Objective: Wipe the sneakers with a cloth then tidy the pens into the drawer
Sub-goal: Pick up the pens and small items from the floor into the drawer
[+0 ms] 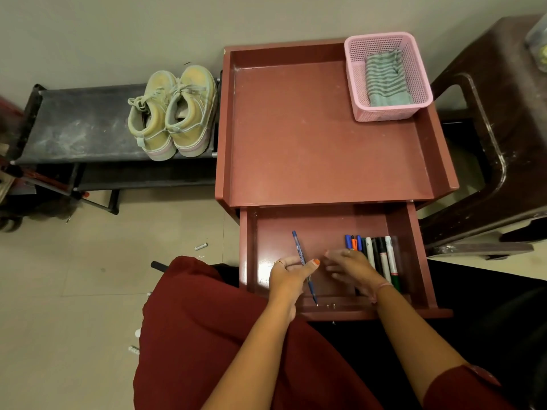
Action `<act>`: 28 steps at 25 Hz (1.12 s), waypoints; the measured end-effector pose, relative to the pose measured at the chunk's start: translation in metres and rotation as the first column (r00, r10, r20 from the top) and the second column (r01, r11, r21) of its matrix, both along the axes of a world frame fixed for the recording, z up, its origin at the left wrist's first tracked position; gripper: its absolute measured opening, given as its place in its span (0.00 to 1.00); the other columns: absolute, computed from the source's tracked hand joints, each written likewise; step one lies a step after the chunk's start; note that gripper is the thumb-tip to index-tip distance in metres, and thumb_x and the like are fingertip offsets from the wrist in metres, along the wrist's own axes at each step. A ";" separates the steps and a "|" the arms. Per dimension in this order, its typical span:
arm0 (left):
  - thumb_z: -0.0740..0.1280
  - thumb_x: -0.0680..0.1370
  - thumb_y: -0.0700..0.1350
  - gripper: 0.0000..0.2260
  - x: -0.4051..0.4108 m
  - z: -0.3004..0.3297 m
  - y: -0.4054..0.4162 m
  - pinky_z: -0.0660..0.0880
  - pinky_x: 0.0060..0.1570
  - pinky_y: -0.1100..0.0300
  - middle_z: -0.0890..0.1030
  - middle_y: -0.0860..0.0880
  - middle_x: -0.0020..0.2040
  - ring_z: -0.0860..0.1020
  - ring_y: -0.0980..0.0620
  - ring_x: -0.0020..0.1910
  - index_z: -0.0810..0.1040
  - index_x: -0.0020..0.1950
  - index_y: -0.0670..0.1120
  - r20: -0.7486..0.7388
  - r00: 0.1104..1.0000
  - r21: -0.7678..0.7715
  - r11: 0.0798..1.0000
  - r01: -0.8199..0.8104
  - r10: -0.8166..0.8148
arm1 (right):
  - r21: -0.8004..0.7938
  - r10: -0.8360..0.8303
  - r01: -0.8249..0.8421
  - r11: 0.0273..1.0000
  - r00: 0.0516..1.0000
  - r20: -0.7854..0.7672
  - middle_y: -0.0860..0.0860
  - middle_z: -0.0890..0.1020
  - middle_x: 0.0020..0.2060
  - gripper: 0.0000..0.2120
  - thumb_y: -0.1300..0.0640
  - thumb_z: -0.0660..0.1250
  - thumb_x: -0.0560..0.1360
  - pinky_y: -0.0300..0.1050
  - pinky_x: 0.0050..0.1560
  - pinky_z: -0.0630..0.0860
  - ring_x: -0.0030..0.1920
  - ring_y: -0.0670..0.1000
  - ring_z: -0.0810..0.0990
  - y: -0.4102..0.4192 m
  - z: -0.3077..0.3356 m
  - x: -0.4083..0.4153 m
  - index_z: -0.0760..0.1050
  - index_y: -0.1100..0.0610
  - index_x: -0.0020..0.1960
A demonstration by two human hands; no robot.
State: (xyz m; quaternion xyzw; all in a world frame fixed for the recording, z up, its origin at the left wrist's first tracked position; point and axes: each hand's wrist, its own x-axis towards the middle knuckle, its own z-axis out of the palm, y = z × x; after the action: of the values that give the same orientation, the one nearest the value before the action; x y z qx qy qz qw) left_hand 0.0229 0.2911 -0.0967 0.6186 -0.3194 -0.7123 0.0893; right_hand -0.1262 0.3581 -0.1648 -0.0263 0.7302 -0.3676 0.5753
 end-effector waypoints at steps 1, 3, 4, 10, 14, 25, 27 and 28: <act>0.77 0.70 0.41 0.15 -0.001 0.000 0.001 0.80 0.55 0.48 0.84 0.47 0.44 0.82 0.50 0.44 0.77 0.53 0.43 -0.019 1.000 0.002 1.000 0.015 -0.015 | -0.074 -0.058 0.079 0.994 0.965 0.254 0.56 0.83 0.52 0.17 0.47 0.67 0.76 0.43 0.47 0.78 0.49 0.51 0.81 -0.003 0.011 0.006 0.79 0.59 0.56; 0.76 0.71 0.38 0.15 -0.002 0.001 0.004 0.80 0.51 0.52 0.84 0.46 0.47 0.83 0.49 0.47 0.78 0.56 0.42 -0.069 0.997 0.037 0.998 0.040 -0.038 | -0.161 -0.018 0.108 0.981 0.880 0.475 0.52 0.83 0.53 0.23 0.40 0.59 0.78 0.47 0.53 0.77 0.51 0.51 0.81 -0.008 0.019 0.014 0.78 0.56 0.60; 0.75 0.72 0.38 0.15 -0.002 0.001 0.004 0.80 0.49 0.56 0.84 0.46 0.50 0.82 0.49 0.50 0.78 0.57 0.42 -0.074 0.995 0.049 0.997 0.064 -0.061 | -0.186 -0.022 0.137 0.973 0.857 0.515 0.52 0.83 0.51 0.23 0.40 0.57 0.78 0.48 0.52 0.76 0.49 0.51 0.81 -0.011 0.020 0.015 0.77 0.55 0.60; 0.68 0.76 0.37 0.10 0.001 0.008 -0.002 0.77 0.50 0.61 0.82 0.47 0.51 0.81 0.52 0.53 0.78 0.56 0.45 -0.036 0.999 0.003 1.000 -0.001 0.001 | -0.110 -0.280 0.335 0.936 0.894 0.349 0.52 0.79 0.36 0.06 0.63 0.60 0.79 0.42 0.37 0.76 0.37 0.48 0.78 -0.021 0.001 0.023 0.75 0.58 0.53; 0.66 0.78 0.38 0.05 0.001 0.014 -0.007 0.77 0.52 0.60 0.81 0.49 0.49 0.81 0.54 0.50 0.77 0.53 0.46 -0.055 0.993 0.005 0.995 -0.100 0.100 | 0.235 0.203 -0.110 0.966 0.886 -0.418 0.61 0.81 0.45 0.07 0.66 0.62 0.75 0.50 0.49 0.76 0.45 0.60 0.80 -0.013 -0.026 0.014 0.77 0.63 0.49; 0.66 0.78 0.39 0.07 -0.001 0.017 -0.006 0.77 0.49 0.61 0.81 0.50 0.49 0.81 0.54 0.50 0.78 0.55 0.46 -0.045 0.996 0.013 0.997 -0.082 0.082 | 0.422 0.334 -0.074 0.903 0.739 -0.585 0.62 0.80 0.54 0.14 0.59 0.68 0.75 0.51 0.50 0.77 0.53 0.62 0.79 0.003 -0.037 -0.001 0.74 0.63 0.59; 0.66 0.78 0.39 0.06 -0.001 0.018 -0.006 0.77 0.49 0.61 0.81 0.50 0.49 0.81 0.54 0.50 0.78 0.55 0.46 -0.045 0.995 0.016 0.996 -0.085 0.086 | 0.439 0.339 -0.065 0.896 0.740 -0.582 0.62 0.80 0.53 0.14 0.59 0.67 0.75 0.50 0.48 0.77 0.52 0.62 0.80 0.003 -0.038 0.000 0.73 0.63 0.59; 0.66 0.78 0.39 0.06 -0.001 0.018 -0.006 0.77 0.49 0.61 0.81 0.50 0.49 0.81 0.54 0.50 0.78 0.54 0.46 -0.047 0.995 0.018 0.996 -0.088 0.088 | 0.437 0.326 -0.056 0.898 0.752 -0.573 0.62 0.80 0.53 0.14 0.59 0.68 0.75 0.50 0.48 0.77 0.52 0.62 0.80 0.003 -0.037 0.001 0.73 0.64 0.58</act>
State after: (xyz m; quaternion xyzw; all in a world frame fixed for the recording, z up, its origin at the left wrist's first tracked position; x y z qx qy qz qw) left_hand 0.0218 0.2848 -0.0787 0.6156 -0.2840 -0.7247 0.1232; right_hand -0.1257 0.3607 -0.2021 -0.1086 0.9321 -0.1204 0.3239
